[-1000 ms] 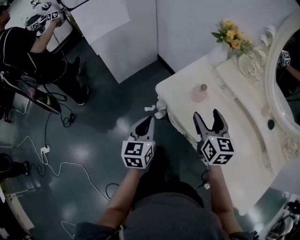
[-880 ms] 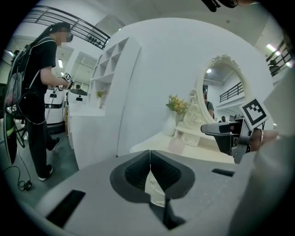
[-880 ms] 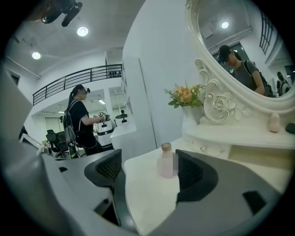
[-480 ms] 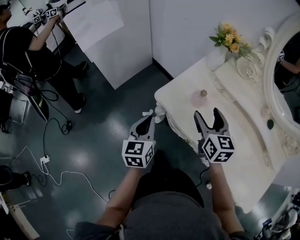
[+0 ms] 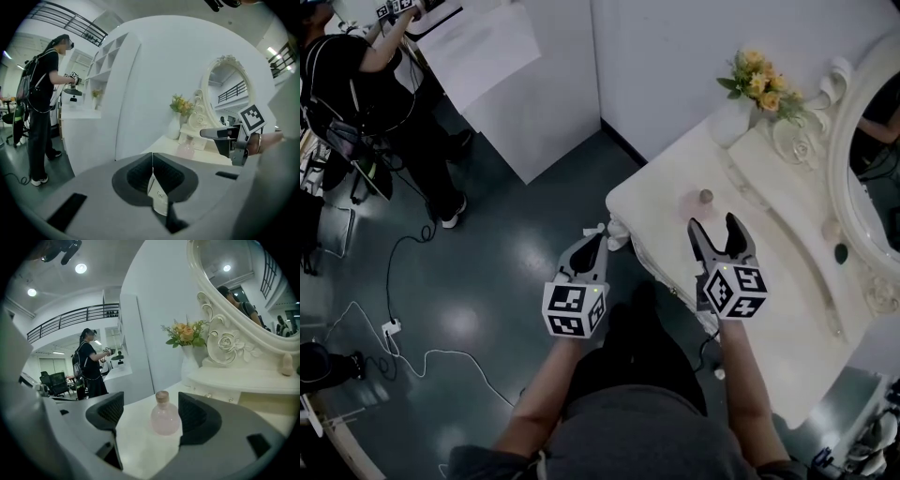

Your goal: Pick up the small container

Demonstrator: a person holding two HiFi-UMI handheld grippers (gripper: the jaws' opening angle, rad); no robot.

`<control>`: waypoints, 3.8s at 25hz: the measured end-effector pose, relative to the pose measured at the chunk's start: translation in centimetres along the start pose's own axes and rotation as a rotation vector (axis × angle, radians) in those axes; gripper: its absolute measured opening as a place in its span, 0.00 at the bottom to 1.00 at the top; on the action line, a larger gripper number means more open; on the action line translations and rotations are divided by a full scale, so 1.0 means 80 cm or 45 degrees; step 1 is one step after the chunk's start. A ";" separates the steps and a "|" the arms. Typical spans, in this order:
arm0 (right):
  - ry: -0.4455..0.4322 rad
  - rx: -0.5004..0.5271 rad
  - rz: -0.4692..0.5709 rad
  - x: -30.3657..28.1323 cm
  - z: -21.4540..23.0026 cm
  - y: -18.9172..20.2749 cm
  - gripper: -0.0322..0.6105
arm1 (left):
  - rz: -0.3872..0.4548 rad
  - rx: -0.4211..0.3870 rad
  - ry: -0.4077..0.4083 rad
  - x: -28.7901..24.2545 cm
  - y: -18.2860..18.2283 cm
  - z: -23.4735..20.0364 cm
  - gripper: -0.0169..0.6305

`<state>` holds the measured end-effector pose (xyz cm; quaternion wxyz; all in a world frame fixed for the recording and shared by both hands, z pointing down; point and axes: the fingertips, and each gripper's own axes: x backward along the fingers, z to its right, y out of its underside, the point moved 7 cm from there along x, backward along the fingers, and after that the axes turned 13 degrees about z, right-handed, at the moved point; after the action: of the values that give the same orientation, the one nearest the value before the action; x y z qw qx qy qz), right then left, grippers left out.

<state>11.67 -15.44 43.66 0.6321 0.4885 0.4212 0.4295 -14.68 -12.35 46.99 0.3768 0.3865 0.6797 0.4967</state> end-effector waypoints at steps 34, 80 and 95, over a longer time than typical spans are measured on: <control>-0.075 0.055 -0.096 -0.097 0.038 0.045 0.42 | -0.105 0.004 -0.051 -0.097 0.008 -0.020 0.04; -0.108 0.201 0.073 -0.064 0.014 -0.014 0.26 | -0.055 -0.023 -0.021 -0.091 -0.010 -0.003 0.04; -0.074 0.215 0.232 -0.020 -0.007 -0.070 0.26 | 0.000 -0.052 0.034 -0.077 -0.027 0.006 0.04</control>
<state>11.43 -17.65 38.25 0.5591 0.5883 0.3913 0.4338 -12.03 -18.18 45.59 0.3755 0.3719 0.6744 0.5156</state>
